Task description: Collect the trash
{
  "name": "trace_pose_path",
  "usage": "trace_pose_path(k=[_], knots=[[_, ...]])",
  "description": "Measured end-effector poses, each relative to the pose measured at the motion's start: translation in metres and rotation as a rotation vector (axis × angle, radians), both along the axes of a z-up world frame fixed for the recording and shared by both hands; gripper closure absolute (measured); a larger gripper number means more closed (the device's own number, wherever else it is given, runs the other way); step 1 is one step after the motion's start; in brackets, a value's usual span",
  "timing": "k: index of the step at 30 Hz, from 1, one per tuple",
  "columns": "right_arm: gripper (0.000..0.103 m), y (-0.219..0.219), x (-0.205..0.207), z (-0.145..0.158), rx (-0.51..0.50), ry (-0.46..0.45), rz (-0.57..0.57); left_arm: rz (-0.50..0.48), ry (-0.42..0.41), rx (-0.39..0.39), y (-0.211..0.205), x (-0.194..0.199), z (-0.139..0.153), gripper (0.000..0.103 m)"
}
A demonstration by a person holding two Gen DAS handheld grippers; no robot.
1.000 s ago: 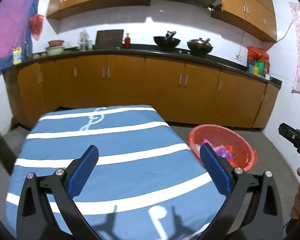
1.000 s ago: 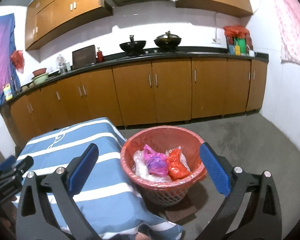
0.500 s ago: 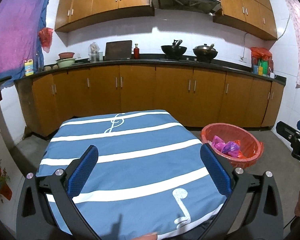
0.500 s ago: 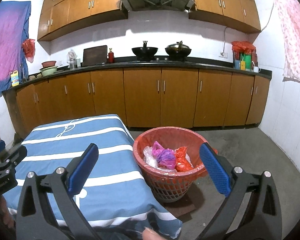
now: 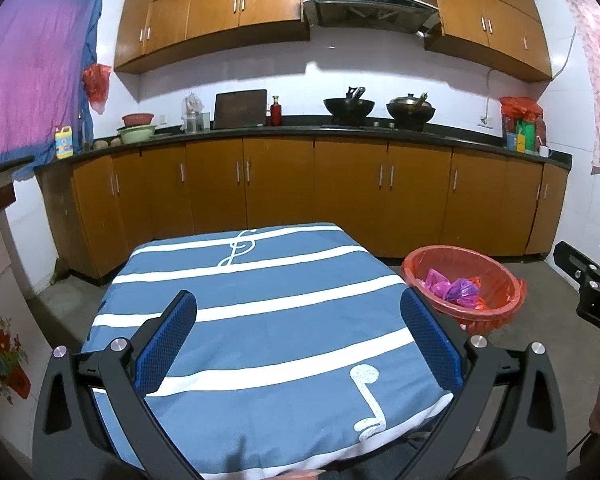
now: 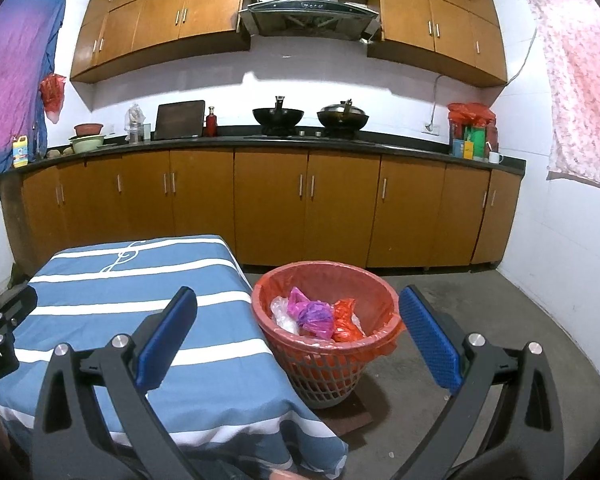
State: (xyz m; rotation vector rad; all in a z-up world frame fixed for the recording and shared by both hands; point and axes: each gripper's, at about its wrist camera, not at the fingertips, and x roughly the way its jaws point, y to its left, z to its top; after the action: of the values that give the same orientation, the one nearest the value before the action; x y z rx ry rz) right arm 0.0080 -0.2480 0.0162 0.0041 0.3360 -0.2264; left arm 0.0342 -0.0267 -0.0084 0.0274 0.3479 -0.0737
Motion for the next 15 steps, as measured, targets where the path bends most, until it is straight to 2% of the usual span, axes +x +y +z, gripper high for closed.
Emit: trace_pose_path(k=[15], knots=[[0.004,0.002,-0.022,-0.001,0.013,-0.023,-0.011,-0.013,-0.04,0.004,-0.003,-0.012,0.009,0.002]])
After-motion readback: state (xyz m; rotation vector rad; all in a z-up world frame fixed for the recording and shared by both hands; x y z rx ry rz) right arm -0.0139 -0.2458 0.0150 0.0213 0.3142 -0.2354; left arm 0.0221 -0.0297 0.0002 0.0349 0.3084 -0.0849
